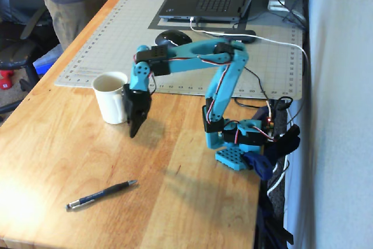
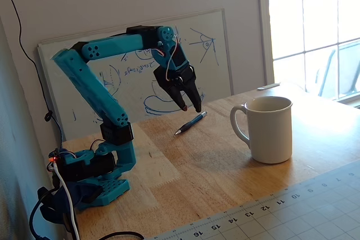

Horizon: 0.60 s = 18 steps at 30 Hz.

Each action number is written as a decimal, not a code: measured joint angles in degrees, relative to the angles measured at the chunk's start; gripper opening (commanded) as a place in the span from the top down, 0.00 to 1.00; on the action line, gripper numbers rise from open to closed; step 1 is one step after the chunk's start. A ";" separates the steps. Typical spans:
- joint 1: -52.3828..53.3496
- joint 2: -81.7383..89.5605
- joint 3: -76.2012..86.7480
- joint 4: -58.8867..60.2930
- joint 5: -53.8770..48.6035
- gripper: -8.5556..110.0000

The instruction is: Grasp a pen and put it in a mug.

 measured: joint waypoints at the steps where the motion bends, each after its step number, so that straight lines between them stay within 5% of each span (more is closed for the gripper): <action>1: -1.05 -2.81 -2.29 0.00 2.72 0.76; 9: -8.79 -22.15 -17.84 0.00 16.70 0.75; 18: -15.38 -35.33 -28.92 0.00 19.95 0.75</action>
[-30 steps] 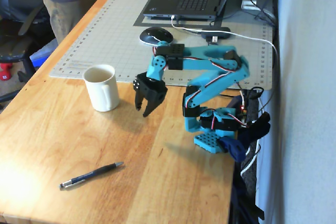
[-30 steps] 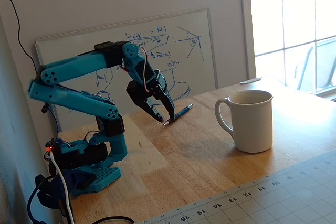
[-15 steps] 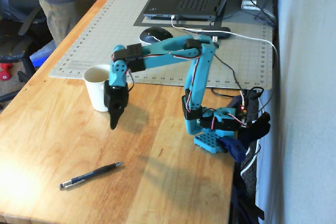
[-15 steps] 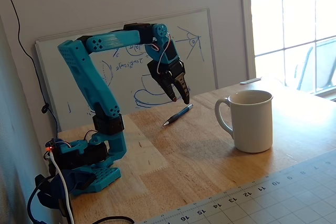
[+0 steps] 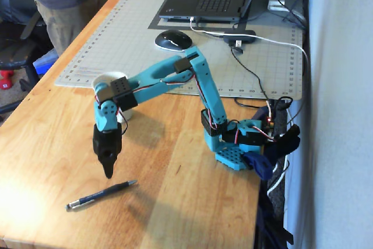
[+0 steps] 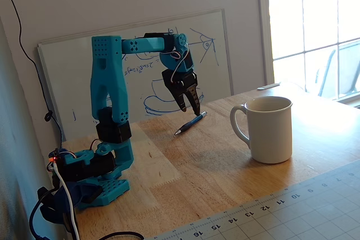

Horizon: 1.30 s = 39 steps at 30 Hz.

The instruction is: Grasp a pen and put it in a mug.

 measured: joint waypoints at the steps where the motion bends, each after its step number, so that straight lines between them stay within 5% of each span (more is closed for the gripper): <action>1: -0.62 -1.32 -1.14 -0.18 0.00 0.75; 25: -3.60 -15.03 -6.68 -12.83 0.00 0.75; 39: -3.60 -15.12 -6.68 -12.83 0.00 0.87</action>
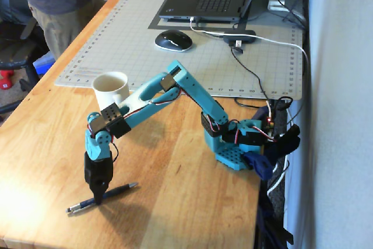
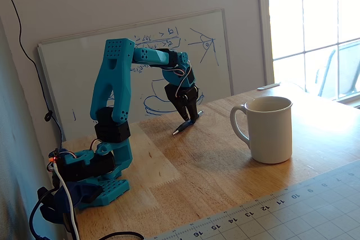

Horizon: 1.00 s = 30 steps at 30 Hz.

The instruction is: Grasp a pen and put it in a mug.

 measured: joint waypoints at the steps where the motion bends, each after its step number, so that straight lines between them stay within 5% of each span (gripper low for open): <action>1: 0.00 0.00 0.00 0.00 0.00 0.87; 30: 2.55 6.68 -0.53 0.00 0.00 0.87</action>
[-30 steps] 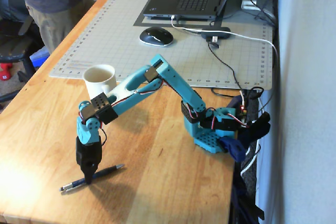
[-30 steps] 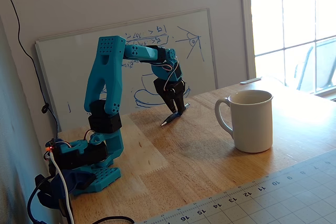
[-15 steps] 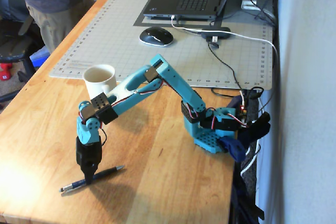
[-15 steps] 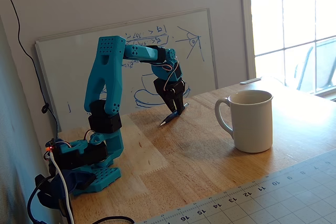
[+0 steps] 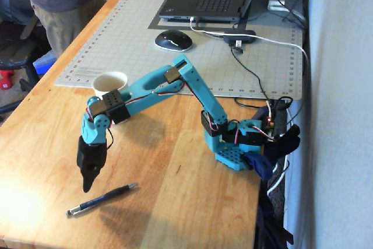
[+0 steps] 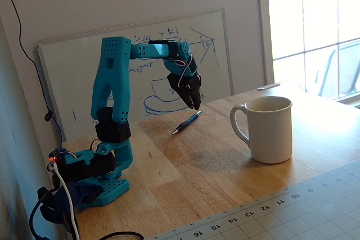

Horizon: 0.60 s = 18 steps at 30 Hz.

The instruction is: Grasp a pen and put it in a mug.

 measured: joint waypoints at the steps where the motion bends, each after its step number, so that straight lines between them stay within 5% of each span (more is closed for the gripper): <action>1: 0.18 0.53 0.00 0.00 0.00 0.87; 18: 0.00 1.05 2.20 0.09 0.00 0.80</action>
